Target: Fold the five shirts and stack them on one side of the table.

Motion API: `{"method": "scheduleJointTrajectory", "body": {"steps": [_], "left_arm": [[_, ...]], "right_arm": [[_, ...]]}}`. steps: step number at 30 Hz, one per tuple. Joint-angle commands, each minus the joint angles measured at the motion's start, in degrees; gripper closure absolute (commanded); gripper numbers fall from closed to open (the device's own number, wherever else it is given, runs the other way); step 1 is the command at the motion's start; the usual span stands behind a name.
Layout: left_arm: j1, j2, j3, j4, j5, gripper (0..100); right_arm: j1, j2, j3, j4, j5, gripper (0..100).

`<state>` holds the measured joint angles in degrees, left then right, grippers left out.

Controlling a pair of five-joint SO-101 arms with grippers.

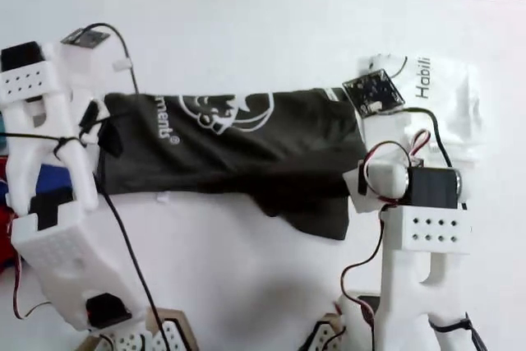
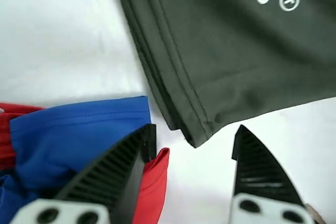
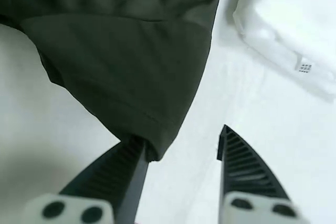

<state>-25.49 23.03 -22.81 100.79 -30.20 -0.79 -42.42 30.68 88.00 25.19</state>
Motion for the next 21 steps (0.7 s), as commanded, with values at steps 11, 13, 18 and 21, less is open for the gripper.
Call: {"method": "scheduleJointTrajectory", "body": {"steps": [11, 13, 18, 21], "left_arm": [[7.38, 3.08, -1.10, -4.92, 4.04, 75], [7.47, 7.56, -2.07, -6.24, 6.42, 75], [7.47, 17.41, -9.36, -6.51, 10.20, 75], [7.47, 21.71, -14.29, -4.75, 10.73, 75]], "right_arm": [[0.31, -1.19, 19.25, -17.27, 0.00, 81.4], [0.31, -1.19, 22.77, -20.62, 0.00, 81.4], [0.22, -1.19, 32.09, -29.58, 0.26, 81.4], [-1.19, -1.19, 33.76, -33.10, -0.18, 81.4]]}}
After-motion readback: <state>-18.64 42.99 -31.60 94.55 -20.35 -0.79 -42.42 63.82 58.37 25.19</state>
